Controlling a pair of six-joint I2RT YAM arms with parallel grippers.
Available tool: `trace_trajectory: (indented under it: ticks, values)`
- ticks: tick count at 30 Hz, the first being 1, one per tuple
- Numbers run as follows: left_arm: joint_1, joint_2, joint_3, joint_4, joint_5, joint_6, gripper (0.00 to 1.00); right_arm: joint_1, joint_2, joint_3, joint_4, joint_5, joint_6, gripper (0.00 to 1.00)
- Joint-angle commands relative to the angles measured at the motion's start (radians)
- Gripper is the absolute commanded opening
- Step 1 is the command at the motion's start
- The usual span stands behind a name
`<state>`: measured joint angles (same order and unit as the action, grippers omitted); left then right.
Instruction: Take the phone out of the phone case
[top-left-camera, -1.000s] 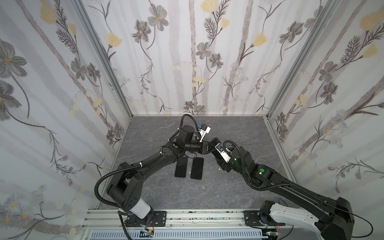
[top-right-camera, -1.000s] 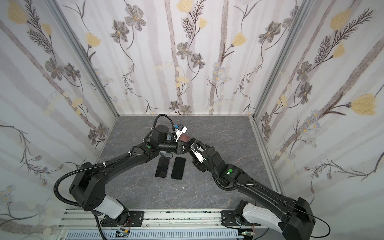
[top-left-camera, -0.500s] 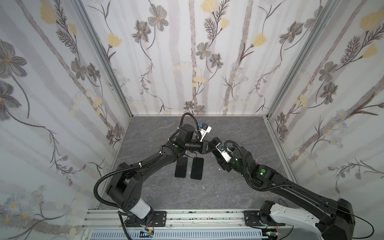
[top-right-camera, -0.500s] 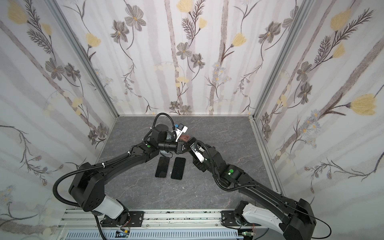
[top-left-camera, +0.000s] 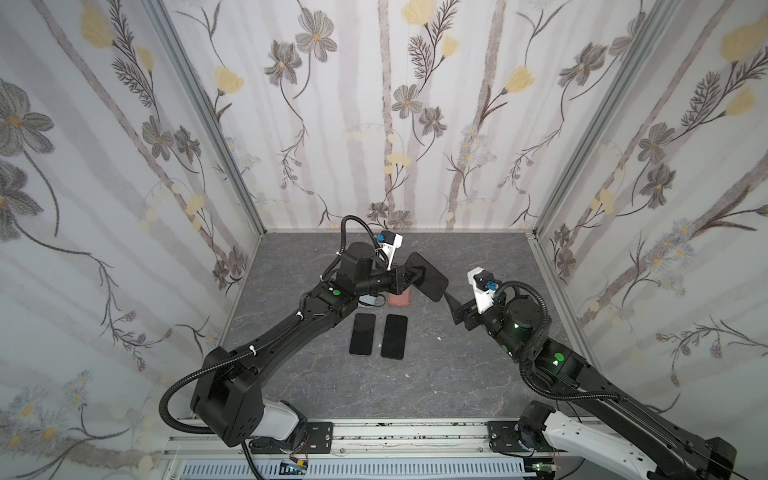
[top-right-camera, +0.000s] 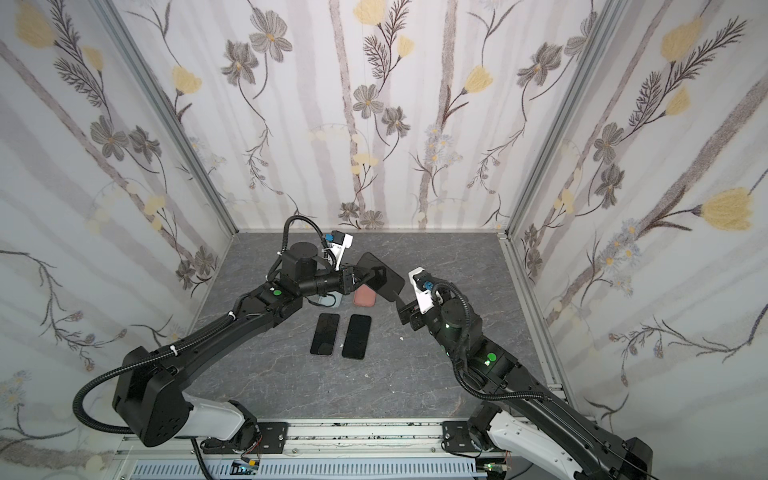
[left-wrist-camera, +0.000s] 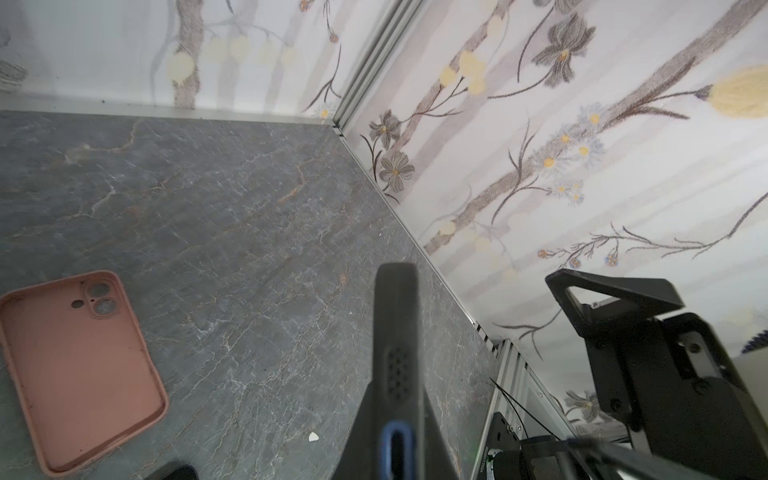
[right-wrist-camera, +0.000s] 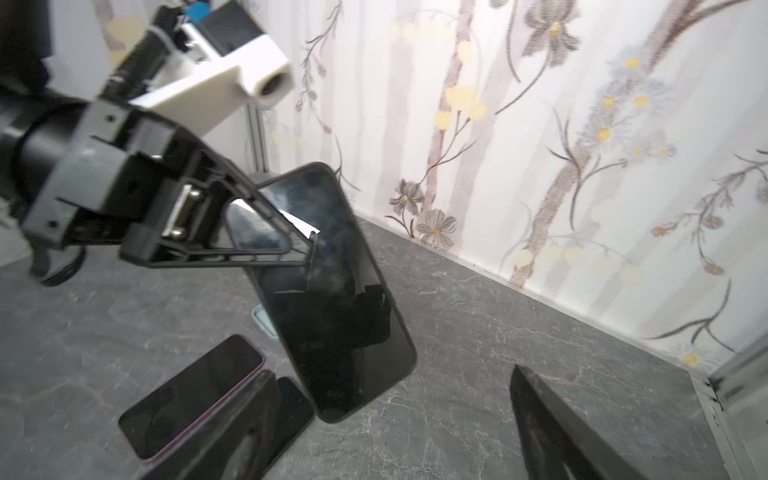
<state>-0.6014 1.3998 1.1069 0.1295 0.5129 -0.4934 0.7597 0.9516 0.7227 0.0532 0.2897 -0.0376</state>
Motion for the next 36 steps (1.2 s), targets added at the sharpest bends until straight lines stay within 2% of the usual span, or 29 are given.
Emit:
trace_trajectory:
  ticks: [1,6,9,12,18,24,36]
  values:
    - [0.027,-0.046,-0.042,0.198,-0.092,-0.104,0.0,-0.071,-0.011,-0.009,0.114,-0.078,0.218,0.88]
    - [0.045,-0.099,-0.08,0.325,-0.105,-0.166,0.0,-0.195,-0.006,-0.02,0.179,-0.257,0.48,0.88]
    - [0.049,-0.132,-0.1,0.386,-0.107,-0.2,0.0,-0.237,0.034,-0.029,0.289,-0.39,0.662,0.85]
    - [0.051,-0.166,-0.122,0.473,-0.093,-0.255,0.0,-0.252,0.095,-0.039,0.465,-0.525,0.82,0.84]
    - [0.051,-0.205,-0.162,0.592,-0.094,-0.341,0.0,-0.249,0.235,-0.042,0.811,-0.652,1.063,0.81]
    - [0.046,-0.208,-0.193,0.697,-0.085,-0.43,0.0,-0.226,0.349,-0.005,1.005,-0.721,1.157,0.74]
    - [0.036,-0.206,-0.208,0.743,-0.081,-0.465,0.0,-0.182,0.45,0.08,1.091,-0.748,1.204,0.52]
